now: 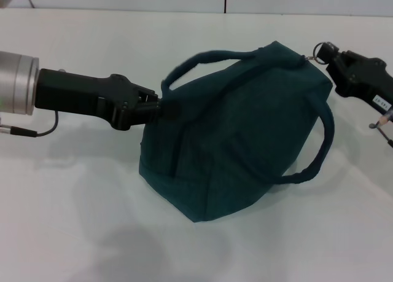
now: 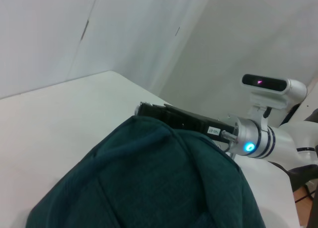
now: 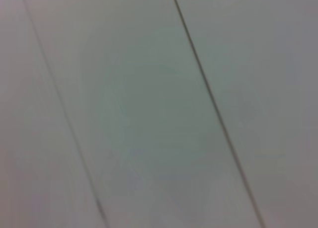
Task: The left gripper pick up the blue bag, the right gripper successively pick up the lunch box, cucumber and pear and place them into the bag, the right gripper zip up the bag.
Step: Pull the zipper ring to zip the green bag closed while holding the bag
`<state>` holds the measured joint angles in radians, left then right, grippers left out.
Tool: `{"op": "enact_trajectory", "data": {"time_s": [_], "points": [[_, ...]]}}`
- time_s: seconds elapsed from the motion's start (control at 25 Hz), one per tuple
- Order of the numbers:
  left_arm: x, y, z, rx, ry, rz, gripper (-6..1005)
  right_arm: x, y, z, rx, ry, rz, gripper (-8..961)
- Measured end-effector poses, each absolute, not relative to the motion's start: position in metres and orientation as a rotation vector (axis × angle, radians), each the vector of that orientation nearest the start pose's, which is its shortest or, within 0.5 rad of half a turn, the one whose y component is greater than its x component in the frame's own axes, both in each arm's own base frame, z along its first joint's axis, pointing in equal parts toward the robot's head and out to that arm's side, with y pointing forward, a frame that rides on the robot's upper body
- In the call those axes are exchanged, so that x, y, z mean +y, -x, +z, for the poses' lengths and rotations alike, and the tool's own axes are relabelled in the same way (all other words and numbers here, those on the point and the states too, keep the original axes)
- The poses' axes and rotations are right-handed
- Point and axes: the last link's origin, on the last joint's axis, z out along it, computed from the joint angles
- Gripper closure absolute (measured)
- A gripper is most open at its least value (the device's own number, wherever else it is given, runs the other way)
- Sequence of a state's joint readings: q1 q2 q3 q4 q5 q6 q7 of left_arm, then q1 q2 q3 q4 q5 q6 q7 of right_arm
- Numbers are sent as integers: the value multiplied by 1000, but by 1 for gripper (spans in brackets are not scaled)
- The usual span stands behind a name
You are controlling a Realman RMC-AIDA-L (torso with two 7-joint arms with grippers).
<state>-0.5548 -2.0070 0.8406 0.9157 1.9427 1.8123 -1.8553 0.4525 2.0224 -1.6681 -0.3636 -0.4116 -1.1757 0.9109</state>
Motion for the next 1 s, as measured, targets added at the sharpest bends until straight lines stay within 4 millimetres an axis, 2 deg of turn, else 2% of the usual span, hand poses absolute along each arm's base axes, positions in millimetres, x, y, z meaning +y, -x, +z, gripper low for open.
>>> {"op": "enact_trajectory", "data": {"time_s": [0.2,0.48,0.64,0.76,1.0], "points": [[330,217,51,-834,2933,-672,942,338,-245,-32,646,2203,1182,851],[336,235,69,-841,2769,-775,944,318,-248,-30,692,2213,1287,849],[339,244,74,-860,2732,-786,944,306,-245,-25,673,2227,1373,847],[339,244,72,-862,2741,-782,945,308,-246,-25,671,2218,1363,846],[339,242,68,-861,2752,-783,945,319,-258,-33,746,2192,1229,844]]}}
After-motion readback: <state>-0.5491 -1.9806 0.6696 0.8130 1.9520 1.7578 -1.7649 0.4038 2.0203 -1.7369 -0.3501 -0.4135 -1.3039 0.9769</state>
